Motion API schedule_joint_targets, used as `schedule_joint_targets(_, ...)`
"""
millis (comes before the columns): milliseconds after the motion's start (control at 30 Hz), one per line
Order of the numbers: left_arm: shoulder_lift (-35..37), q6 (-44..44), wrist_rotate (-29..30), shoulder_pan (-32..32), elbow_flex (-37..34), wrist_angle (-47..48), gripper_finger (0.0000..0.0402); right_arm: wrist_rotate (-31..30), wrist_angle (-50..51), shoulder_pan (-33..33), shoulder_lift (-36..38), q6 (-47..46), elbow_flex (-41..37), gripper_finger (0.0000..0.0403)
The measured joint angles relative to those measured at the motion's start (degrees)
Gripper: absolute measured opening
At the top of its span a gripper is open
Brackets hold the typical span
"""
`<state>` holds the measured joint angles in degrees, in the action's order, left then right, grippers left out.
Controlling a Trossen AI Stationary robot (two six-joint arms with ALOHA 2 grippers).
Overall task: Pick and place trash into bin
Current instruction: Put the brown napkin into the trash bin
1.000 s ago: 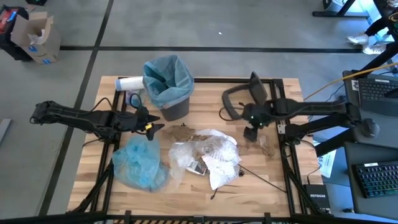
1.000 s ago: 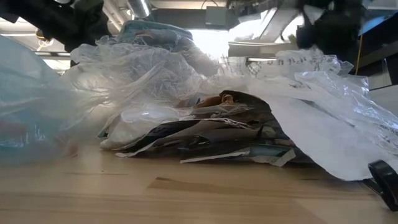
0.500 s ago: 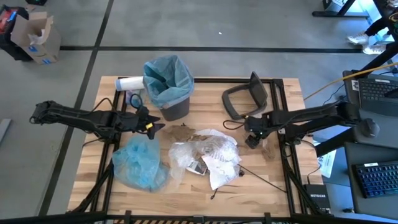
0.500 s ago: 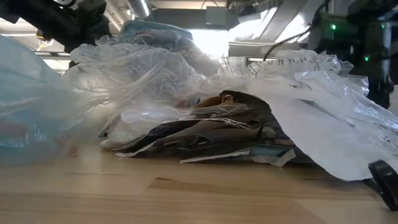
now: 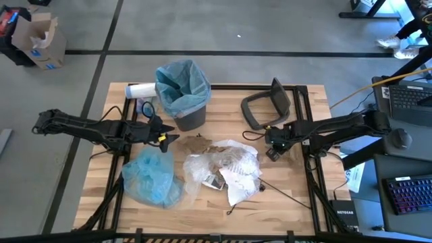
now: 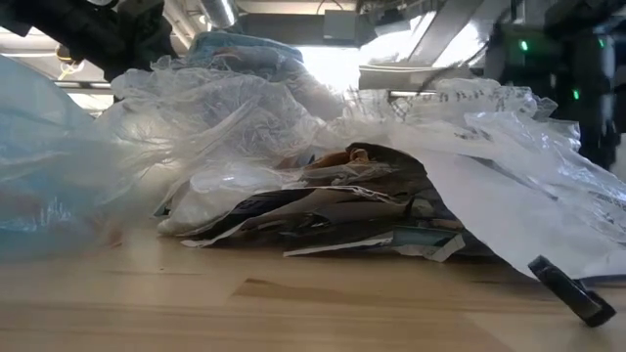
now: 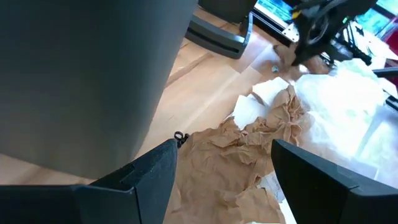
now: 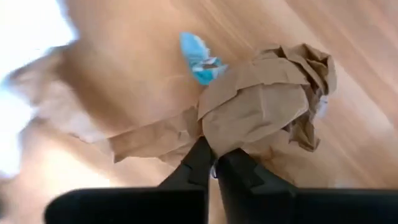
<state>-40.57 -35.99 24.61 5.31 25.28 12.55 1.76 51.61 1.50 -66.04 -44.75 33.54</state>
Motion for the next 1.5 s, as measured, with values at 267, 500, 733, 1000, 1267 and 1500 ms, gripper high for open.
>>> schedule_joint_targets(267,0.92,0.22,-2.94,0.01,0.00,-0.62,0.0253,0.33,1.12,0.00,0.96,18.78,22.84,0.0004)
schedule_joint_targets(500,1.48,5.06,-3.05,-0.16,6.72,5.73,0.0253,-4.11,-24.01,0.46,0.39,36.92,35.53,0.0002)
schedule_joint_targets(733,1.42,10.66,-2.83,-1.42,18.86,15.02,0.0253,-0.36,-47.44,7.24,-7.57,43.93,41.18,0.0001)
schedule_joint_targets(1000,1.42,18.85,0.75,-3.50,32.24,22.33,0.0253,7.72,-55.38,14.46,-26.42,43.85,60.95,0.0001)
schedule_joint_targets(1267,1.57,26.11,8.01,-5.16,39.08,22.38,0.0253,9.38,-54.35,17.80,-44.83,43.64,81.19,0.0001)
schedule_joint_targets(1500,1.53,27.17,9.76,-5.63,39.78,23.59,0.0253,9.00,-53.97,18.14,-51.17,44.82,84.91,0.0006)
